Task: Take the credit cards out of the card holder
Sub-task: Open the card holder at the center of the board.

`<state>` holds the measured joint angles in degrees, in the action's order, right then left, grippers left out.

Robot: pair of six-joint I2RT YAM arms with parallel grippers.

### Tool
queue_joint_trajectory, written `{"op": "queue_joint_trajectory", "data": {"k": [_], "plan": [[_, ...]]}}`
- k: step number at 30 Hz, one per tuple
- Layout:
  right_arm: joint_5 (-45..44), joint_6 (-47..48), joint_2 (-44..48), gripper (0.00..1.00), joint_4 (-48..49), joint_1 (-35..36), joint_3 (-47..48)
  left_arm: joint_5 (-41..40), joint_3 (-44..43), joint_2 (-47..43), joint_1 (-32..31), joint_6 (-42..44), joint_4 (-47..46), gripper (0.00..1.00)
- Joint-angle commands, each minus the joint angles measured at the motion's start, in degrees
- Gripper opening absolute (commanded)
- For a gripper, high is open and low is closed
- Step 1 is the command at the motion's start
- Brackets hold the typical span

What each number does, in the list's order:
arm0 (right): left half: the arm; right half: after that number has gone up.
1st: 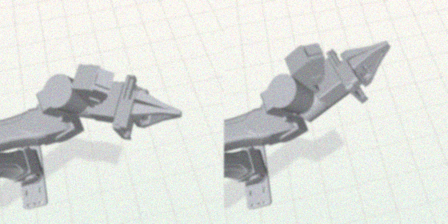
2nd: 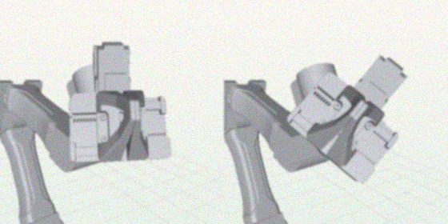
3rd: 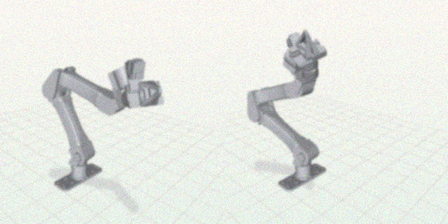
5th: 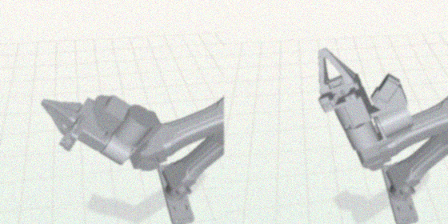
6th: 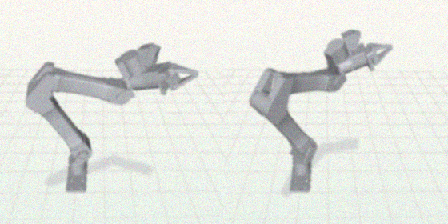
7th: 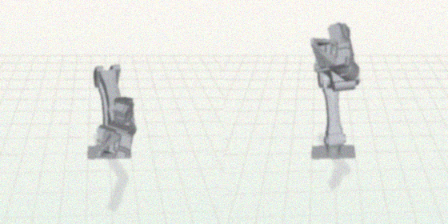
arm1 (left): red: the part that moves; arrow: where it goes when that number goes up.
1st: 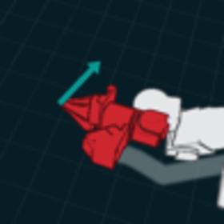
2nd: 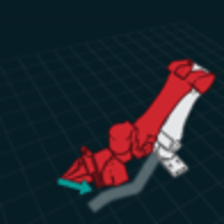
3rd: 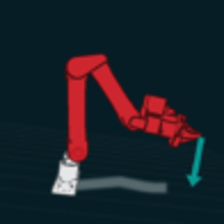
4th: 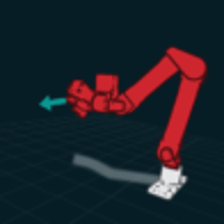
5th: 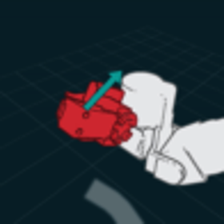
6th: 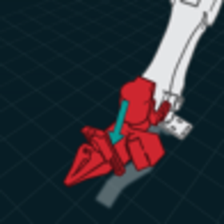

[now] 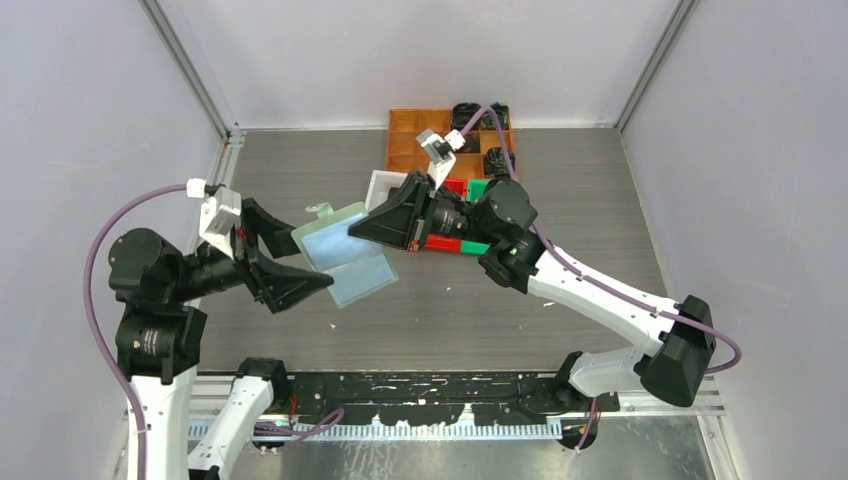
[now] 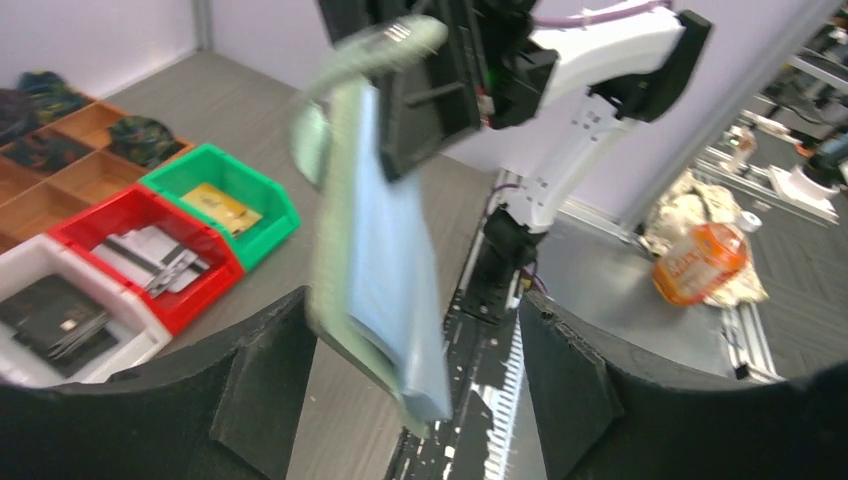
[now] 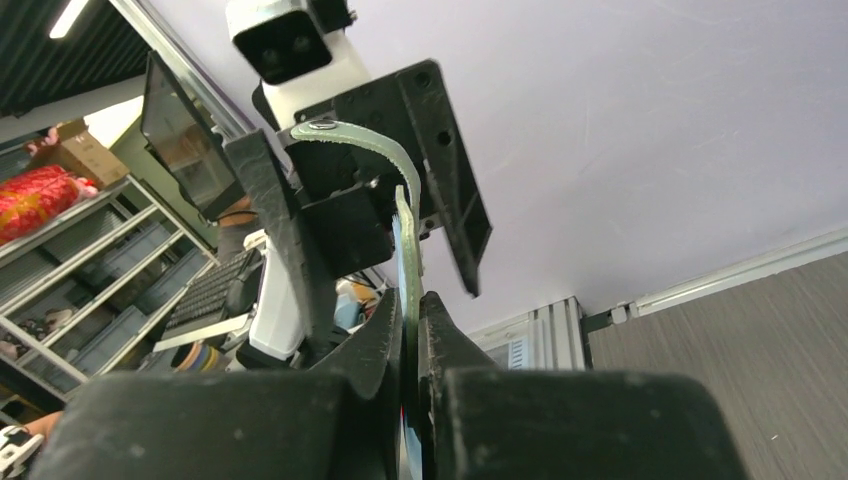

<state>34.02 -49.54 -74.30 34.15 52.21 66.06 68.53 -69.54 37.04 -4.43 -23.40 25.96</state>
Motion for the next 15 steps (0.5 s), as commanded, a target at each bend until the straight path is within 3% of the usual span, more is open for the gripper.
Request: {"op": "queue_joint_trajectory", "data": {"k": [1, 4, 7, 10, 11, 14, 15], "plan": [[0.38, -1.23, -0.11, 0.01, 5.69, 0.95, 3.49, -8.21, -0.2, 0.9, 0.03, 2.43, 1.36, 0.71], [-0.36, -1.28, -1.53, 0.01, 5.82, 1.8, 4.65, -5.32, 2.49, 0.12, 0.01, -1.26, -2.21, 0.64], [-1.42, -2.34, -3.56, 0.01, 6.91, 2.45, 6.04, -4.15, 4.41, -0.51, -0.02, -2.36, -3.14, 0.44], [-2.28, -3.62, -4.81, 0.09, 8.41, 2.7, 6.57, -3.68, 4.6, -0.71, 0.03, -1.39, -1.81, 0.26], [-2.51, -3.7, -4.95, 0.16, 8.54, 2.65, 6.52, -3.9, 4.42, -0.77, 0.02, -1.45, -1.89, 0.21], [-2.3, -2.56, -4.15, 0.57, 8.25, 2.61, 5.2, -5.1, 2.94, -0.38, 0.02, -1.74, -1.81, 0.07], [-2.25, -1.8, -3.56, 0.64, 7.95, 2.55, 4.18, -5.11, 2.24, -0.06, 0.01, -2.32, -1.85, 0.03]]}}
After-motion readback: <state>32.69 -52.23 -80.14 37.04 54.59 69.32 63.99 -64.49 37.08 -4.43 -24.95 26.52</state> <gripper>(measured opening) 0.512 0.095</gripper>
